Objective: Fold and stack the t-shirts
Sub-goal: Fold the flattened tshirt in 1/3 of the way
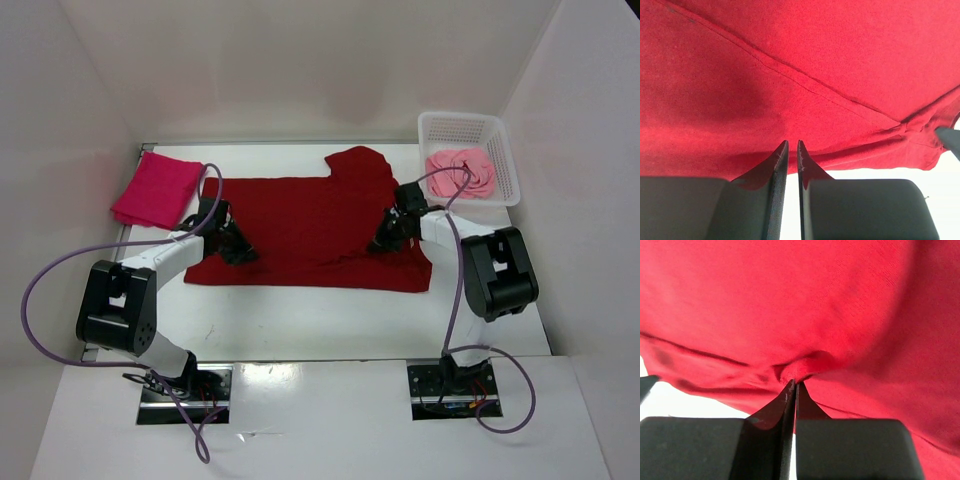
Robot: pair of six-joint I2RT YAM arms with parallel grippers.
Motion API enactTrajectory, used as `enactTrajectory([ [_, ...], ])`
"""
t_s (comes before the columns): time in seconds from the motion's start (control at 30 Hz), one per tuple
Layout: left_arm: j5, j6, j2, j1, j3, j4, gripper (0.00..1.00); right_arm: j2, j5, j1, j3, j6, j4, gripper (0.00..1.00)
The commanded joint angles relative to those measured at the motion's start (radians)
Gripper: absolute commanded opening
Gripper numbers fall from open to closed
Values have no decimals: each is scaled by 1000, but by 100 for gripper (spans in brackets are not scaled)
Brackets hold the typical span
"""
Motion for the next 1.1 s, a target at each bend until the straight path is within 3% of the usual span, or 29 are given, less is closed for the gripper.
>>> enactTrajectory([
  [0.0, 15, 20, 1, -4, 5, 19, 19, 52, -74, 14, 113, -2, 23, 0],
  [0.27, 15, 20, 1, -4, 25, 10, 19, 241, -131, 25, 364, 67, 46, 0],
  [0.3, 15, 11, 1, -4, 25, 10, 19, 252, -131, 25, 386, 87, 67, 5],
  [0.33, 15, 11, -10, -4, 34, 10, 19, 264, -131, 34, 386, 96, 67, 24],
  [0.4, 15, 11, -19, -4, 34, 1, 19, 264, -131, 34, 400, 126, 76, 43],
  [0.6, -6, 21, -63, -27, 34, -19, 20, 126, -87, 43, 337, 135, 135, 51],
  [0.63, -21, 21, -63, -36, 43, -30, 20, 82, -76, 52, 326, 108, 109, 51],
  [0.73, -63, 43, -63, -67, 43, -57, 20, 13, -47, 63, 234, 72, 86, 21],
  [0.77, -72, 43, -63, -82, 43, -58, 20, -27, -47, 88, 173, 60, 86, 5],
  [0.8, -72, 43, -63, -82, 43, -58, 20, -41, -24, 100, 142, 60, 86, 0],
  [1.07, -41, 54, 102, -56, 65, -36, 20, -6, 54, 183, 12, 46, 76, 0],
])
